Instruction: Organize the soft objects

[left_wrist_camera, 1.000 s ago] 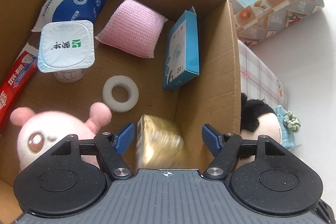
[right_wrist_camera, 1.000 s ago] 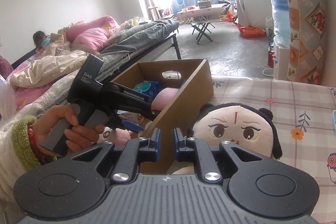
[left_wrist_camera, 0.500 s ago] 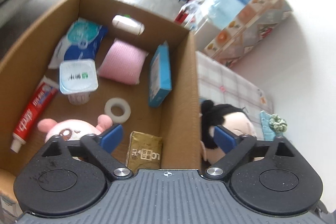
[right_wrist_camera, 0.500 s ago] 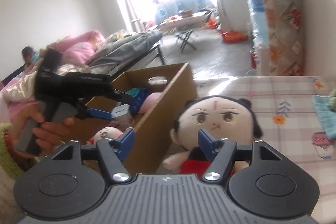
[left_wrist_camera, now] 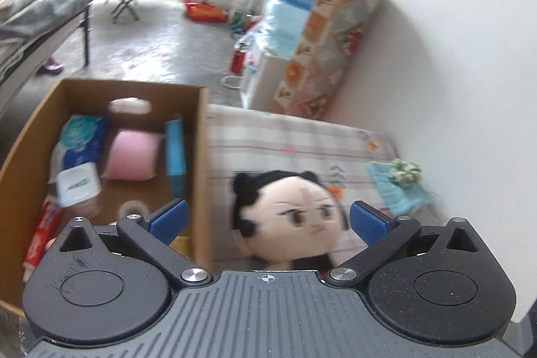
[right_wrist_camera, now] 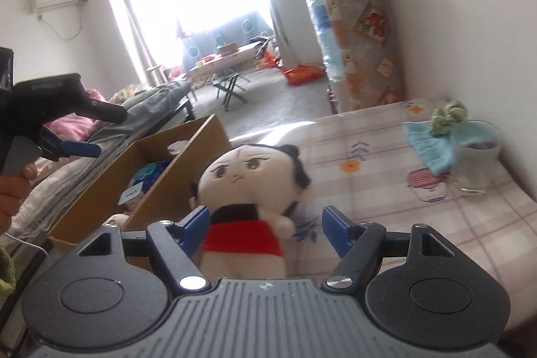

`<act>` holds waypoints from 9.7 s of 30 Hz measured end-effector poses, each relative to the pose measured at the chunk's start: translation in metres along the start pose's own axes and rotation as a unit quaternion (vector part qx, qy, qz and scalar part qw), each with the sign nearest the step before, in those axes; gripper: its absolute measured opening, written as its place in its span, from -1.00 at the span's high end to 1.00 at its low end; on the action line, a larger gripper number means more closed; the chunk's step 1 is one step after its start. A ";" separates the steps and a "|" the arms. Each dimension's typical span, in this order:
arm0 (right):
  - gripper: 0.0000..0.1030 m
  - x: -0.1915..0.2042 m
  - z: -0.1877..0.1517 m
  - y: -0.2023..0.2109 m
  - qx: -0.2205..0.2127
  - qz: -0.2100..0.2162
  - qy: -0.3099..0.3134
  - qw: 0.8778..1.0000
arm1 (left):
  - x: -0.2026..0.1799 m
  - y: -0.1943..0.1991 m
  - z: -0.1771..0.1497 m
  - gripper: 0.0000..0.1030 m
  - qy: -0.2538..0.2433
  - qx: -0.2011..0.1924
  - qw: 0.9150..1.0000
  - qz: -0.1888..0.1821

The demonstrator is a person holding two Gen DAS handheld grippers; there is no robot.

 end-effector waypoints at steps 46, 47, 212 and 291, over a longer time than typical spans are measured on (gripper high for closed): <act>-0.58 -0.200 0.061 0.000 -0.076 -0.120 -0.017 0.990 | -0.331 -0.331 0.017 0.32 -0.103 0.227 0.965 -0.079; -0.58 -0.199 0.064 0.000 -0.076 -0.115 -0.015 0.990 | -0.327 -0.325 0.020 0.33 -0.100 0.224 0.966 -0.081; 0.62 0.129 0.143 -0.200 0.110 0.260 -0.035 0.959 | 0.136 0.011 -0.073 -0.91 0.123 -0.075 0.985 0.091; -0.94 0.096 0.109 -0.038 0.041 0.158 0.103 0.981 | 0.070 0.073 -0.100 -1.00 0.039 -0.109 0.993 0.010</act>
Point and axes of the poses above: each gripper's, at about its wrist camera, not at the fingertips, and y roughly against the way its jaws point, x to its left, z to its top, the point moved 1 cm from there along -y, roughly the way its jaws point, and after that the axes turned 9 degrees about z, right-handed, at the moved point
